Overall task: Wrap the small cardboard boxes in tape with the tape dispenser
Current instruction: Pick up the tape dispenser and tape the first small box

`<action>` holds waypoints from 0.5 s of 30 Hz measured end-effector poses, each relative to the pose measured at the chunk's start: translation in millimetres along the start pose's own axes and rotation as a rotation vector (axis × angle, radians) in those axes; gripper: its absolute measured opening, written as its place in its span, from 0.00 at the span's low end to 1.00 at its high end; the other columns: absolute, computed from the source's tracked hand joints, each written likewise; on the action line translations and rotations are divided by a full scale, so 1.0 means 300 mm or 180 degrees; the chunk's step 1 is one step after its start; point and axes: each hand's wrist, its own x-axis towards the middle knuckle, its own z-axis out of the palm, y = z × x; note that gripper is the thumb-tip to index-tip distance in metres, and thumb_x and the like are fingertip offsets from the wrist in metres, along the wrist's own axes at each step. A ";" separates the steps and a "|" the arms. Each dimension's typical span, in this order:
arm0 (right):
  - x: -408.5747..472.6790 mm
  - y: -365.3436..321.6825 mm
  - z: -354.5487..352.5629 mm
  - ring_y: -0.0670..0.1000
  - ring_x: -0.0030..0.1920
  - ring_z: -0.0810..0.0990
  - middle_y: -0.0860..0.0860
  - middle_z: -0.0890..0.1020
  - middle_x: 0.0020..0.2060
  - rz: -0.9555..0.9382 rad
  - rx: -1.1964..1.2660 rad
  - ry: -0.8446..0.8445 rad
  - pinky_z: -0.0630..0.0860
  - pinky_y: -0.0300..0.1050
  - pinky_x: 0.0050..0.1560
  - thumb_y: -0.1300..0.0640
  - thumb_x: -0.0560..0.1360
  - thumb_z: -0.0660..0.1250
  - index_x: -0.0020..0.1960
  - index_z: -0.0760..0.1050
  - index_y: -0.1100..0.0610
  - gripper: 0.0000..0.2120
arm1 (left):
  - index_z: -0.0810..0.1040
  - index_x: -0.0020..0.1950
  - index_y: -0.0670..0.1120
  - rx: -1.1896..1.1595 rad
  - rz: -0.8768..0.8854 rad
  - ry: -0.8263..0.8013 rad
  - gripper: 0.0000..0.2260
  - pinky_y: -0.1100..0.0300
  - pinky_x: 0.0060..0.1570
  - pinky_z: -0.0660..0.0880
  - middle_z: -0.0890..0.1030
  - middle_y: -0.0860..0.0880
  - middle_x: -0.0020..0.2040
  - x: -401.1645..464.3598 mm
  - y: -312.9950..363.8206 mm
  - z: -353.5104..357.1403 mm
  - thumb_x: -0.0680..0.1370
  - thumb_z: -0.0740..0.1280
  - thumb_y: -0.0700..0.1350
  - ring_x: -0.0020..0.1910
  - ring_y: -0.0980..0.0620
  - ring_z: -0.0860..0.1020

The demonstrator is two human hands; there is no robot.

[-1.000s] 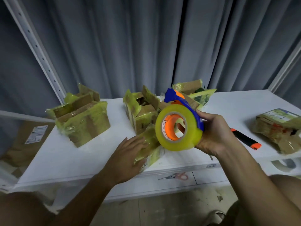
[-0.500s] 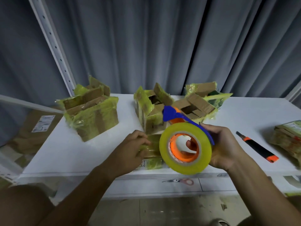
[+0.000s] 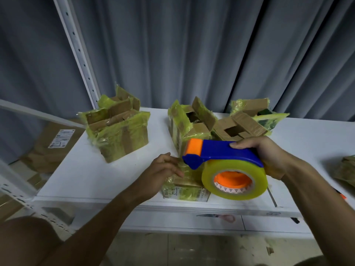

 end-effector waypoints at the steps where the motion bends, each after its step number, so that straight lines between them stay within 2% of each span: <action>1: 0.003 -0.014 -0.003 0.56 0.34 0.85 0.62 0.86 0.42 -0.0034 -0.0216 -0.0027 0.82 0.42 0.34 0.54 0.66 0.71 0.49 0.85 0.63 0.16 | 0.86 0.43 0.54 -0.0295 -0.0238 -0.0078 0.12 0.57 0.72 0.59 0.76 0.54 0.61 0.001 0.013 -0.007 0.73 0.62 0.51 0.71 0.61 0.64; 3: 0.015 -0.043 -0.005 0.57 0.36 0.85 0.63 0.86 0.44 -0.0128 -0.0647 -0.0063 0.82 0.43 0.35 0.55 0.64 0.74 0.48 0.86 0.64 0.16 | 0.85 0.48 0.54 -0.0497 -0.0410 -0.0198 0.18 0.57 0.74 0.52 0.81 0.53 0.59 0.007 0.031 -0.013 0.74 0.59 0.62 0.74 0.57 0.61; 5: 0.040 -0.060 -0.003 0.58 0.39 0.85 0.64 0.86 0.46 -0.0232 -0.1027 -0.0034 0.82 0.45 0.38 0.49 0.63 0.74 0.50 0.85 0.65 0.23 | 0.85 0.49 0.55 -0.0327 -0.0451 -0.0347 0.25 0.50 0.76 0.49 0.82 0.54 0.60 0.020 0.026 -0.021 0.78 0.53 0.68 0.75 0.53 0.60; 7: 0.062 -0.069 0.002 0.57 0.40 0.85 0.63 0.87 0.46 -0.0284 -0.1291 -0.0033 0.81 0.46 0.41 0.43 0.58 0.76 0.53 0.84 0.66 0.33 | 0.85 0.48 0.55 -0.0241 -0.0487 -0.0469 0.19 0.46 0.76 0.52 0.80 0.61 0.59 0.029 0.032 -0.027 0.77 0.59 0.64 0.75 0.52 0.62; 9: 0.075 -0.068 0.003 0.56 0.39 0.85 0.62 0.87 0.44 -0.0331 -0.1388 -0.0086 0.80 0.46 0.42 0.39 0.55 0.75 0.53 0.84 0.66 0.37 | 0.86 0.47 0.53 -0.0158 -0.0375 -0.0543 0.16 0.41 0.74 0.57 0.75 0.65 0.64 0.037 0.028 -0.035 0.72 0.65 0.61 0.75 0.51 0.63; 12: 0.087 -0.061 -0.004 0.58 0.43 0.86 0.60 0.87 0.46 -0.0387 -0.1464 -0.0127 0.80 0.49 0.47 0.38 0.55 0.75 0.52 0.85 0.63 0.35 | 0.86 0.50 0.54 -0.0248 -0.0305 -0.0484 0.17 0.40 0.73 0.59 0.71 0.62 0.70 0.041 0.026 -0.044 0.69 0.68 0.62 0.76 0.51 0.61; 15: 0.086 -0.065 0.008 0.58 0.43 0.86 0.59 0.87 0.45 -0.0416 -0.1493 -0.0140 0.79 0.50 0.48 0.38 0.58 0.74 0.47 0.87 0.57 0.27 | 0.84 0.56 0.55 -0.0364 -0.0358 -0.0459 0.20 0.40 0.73 0.59 0.70 0.62 0.71 0.046 0.029 -0.041 0.68 0.69 0.61 0.77 0.54 0.60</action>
